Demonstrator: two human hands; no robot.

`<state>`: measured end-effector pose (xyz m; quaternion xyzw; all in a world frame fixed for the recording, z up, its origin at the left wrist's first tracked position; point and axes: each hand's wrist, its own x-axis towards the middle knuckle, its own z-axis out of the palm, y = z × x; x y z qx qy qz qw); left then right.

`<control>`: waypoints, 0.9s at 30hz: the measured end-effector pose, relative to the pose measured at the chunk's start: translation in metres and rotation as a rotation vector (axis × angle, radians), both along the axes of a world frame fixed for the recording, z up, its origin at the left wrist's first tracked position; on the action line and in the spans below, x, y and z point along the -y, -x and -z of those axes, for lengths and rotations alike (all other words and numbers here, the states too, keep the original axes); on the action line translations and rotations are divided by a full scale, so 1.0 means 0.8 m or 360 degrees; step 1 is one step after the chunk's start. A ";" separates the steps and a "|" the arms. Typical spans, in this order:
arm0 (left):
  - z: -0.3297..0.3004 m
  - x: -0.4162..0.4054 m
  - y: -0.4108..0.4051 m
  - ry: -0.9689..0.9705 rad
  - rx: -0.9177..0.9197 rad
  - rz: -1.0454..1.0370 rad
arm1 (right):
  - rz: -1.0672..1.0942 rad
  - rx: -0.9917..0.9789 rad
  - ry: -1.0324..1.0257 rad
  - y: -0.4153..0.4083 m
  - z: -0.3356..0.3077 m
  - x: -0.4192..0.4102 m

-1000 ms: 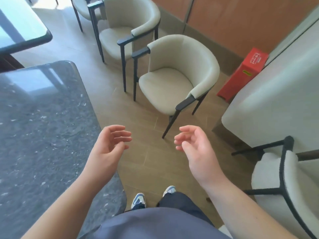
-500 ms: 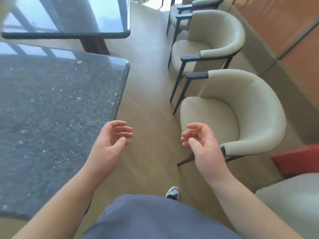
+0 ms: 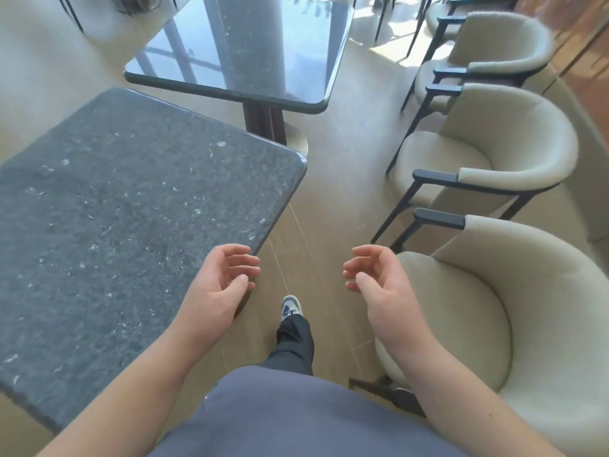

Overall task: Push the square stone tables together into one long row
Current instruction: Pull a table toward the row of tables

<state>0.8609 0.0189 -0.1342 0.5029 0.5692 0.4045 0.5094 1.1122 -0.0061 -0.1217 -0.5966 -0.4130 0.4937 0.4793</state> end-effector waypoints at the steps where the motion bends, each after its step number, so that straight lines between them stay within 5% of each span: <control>1: 0.005 -0.020 -0.002 0.0001 0.0007 -0.0010 | -0.0012 0.0018 0.0000 -0.001 0.002 -0.023; 13: 0.033 -0.316 0.018 0.0110 0.0144 -0.0221 | -0.0317 0.0274 0.0243 0.032 0.027 -0.342; 27: 0.092 -0.456 0.019 0.0249 0.0200 -0.0892 | -0.0821 0.0309 0.0613 0.043 0.079 -0.617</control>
